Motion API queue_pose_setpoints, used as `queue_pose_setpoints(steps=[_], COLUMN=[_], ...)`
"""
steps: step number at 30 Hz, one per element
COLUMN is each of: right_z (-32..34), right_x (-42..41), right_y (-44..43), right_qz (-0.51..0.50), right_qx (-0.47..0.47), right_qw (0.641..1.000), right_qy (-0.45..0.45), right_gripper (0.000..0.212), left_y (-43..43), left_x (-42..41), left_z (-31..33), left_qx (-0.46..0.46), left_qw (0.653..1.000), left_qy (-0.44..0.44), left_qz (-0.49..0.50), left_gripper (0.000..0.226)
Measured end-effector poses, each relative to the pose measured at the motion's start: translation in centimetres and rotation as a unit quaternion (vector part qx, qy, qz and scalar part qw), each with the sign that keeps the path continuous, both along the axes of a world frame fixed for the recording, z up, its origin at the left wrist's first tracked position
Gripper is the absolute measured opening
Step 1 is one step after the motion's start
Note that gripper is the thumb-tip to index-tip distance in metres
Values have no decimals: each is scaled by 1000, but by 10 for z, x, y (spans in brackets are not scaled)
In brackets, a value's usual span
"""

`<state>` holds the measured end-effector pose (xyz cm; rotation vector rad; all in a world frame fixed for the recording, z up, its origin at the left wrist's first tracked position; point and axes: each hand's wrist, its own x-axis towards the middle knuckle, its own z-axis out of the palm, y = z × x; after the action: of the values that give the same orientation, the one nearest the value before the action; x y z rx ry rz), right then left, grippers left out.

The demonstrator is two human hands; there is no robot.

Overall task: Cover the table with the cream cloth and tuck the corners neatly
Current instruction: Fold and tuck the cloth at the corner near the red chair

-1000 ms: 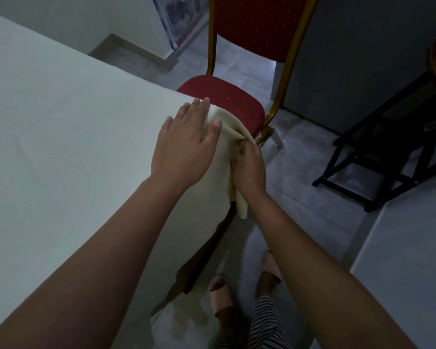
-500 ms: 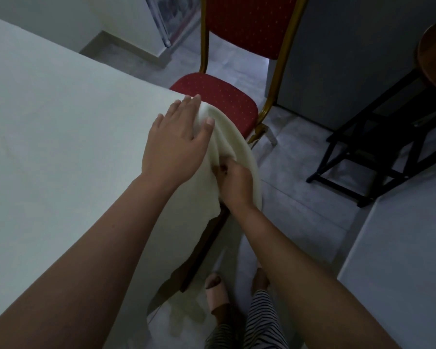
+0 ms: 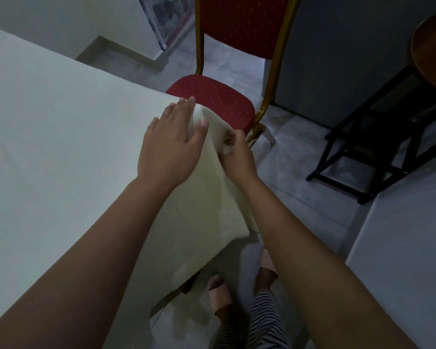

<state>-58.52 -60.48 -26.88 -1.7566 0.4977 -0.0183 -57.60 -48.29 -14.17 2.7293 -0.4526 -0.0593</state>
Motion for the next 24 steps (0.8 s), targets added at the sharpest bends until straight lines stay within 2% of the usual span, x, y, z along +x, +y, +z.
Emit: queue_pose_setpoints(steps=[2,5,7,9,11,13,15,18,21,24], right_z=[-5,-7,-3,4,13,20,19,4,-12,-7], right_x=[6,10,9,9,8,5,-6,-40,-85,-104], right_y=[-3,-14,-18,-26,-43,-61,-67,-49,0,52], right_qz=[-15,23,25,-14,-84,-127,-127,-132,-94,-66], right_qx=[11,-19,-52,-121,-220,-304,-352,-363,-376,-303], right_qw=[1000,999,998,992,971,941,922,919,920,949], right_qy=[4,27,15,-8,-36,-71,-102,-79,-55,-63], right_gripper=[50,30,29,35,34,28,18,13,8,4], left_y=[0,-1,-1,0,0,-1,-1,0,0,0], left_x=[0,1,1,0,-1,0,0,0,0,0], left_z=[1,2,2,1,1,1,1,1,1,1], left_qx=[0,-6,-3,-1,0,1,-2,-6,-1,3], left_qw=[1000,1000,1000,1000,1000,1000,1000,1000,1000,1000], left_qy=[-1,-6,-6,-1,1,0,4,12,11,4], left_qz=[0,-1,-1,-1,-1,-1,0,1,-5,-6], left_gripper=[53,53,53,54,54,54,53,53,53,52])
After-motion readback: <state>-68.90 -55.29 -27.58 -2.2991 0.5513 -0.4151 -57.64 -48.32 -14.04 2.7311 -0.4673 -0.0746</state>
